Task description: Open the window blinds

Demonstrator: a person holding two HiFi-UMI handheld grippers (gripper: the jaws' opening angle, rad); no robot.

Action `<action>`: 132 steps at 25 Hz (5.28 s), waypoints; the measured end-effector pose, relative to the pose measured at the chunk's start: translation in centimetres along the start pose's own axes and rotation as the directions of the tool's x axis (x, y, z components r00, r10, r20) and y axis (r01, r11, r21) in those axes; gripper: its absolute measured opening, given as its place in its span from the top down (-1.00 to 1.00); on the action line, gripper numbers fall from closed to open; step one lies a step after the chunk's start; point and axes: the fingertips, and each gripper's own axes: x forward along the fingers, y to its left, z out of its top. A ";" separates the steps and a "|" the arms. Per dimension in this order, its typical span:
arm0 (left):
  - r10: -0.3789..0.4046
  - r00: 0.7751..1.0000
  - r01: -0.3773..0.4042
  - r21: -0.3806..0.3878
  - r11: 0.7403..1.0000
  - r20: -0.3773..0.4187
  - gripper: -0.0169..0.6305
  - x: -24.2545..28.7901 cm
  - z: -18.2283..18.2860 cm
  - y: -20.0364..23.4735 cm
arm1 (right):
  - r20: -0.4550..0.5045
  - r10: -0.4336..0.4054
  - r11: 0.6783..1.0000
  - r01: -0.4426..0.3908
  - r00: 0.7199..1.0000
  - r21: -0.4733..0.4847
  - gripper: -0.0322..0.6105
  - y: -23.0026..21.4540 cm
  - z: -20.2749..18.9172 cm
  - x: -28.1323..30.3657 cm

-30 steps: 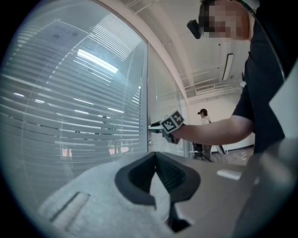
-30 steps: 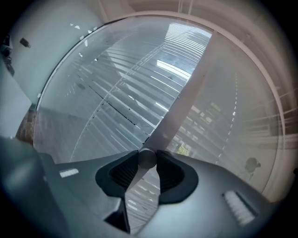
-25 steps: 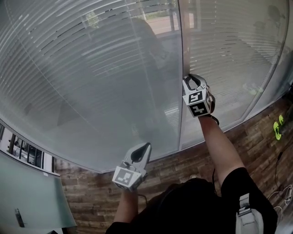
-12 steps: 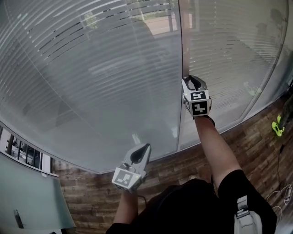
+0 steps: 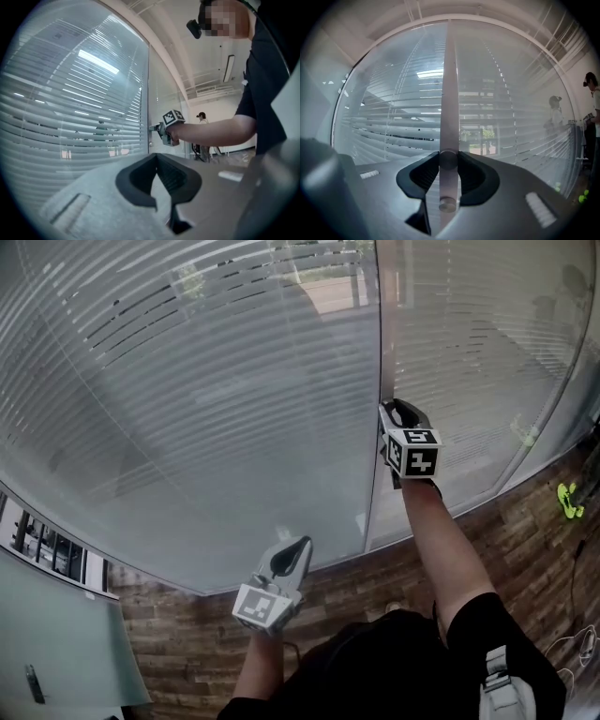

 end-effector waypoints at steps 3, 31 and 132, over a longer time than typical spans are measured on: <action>0.004 1.000 -0.004 -0.014 1.000 -0.003 0.94 0.1 0.5 -0.1 | 0.006 0.005 1.000 -0.005 1.000 0.010 0.53 0.0 0.2 0.1; 0.010 1.000 -0.010 -0.015 1.000 -0.029 0.94 -0.4 -0.4 0.1 | 0.041 0.010 0.979 -0.018 0.999 0.205 0.53 -0.3 0.0 -0.3; 0.016 1.000 -0.016 0.006 1.000 -0.013 0.94 -0.9 -1.8 0.8 | -0.002 0.039 0.995 -0.039 0.999 -0.091 0.50 0.1 0.5 -0.2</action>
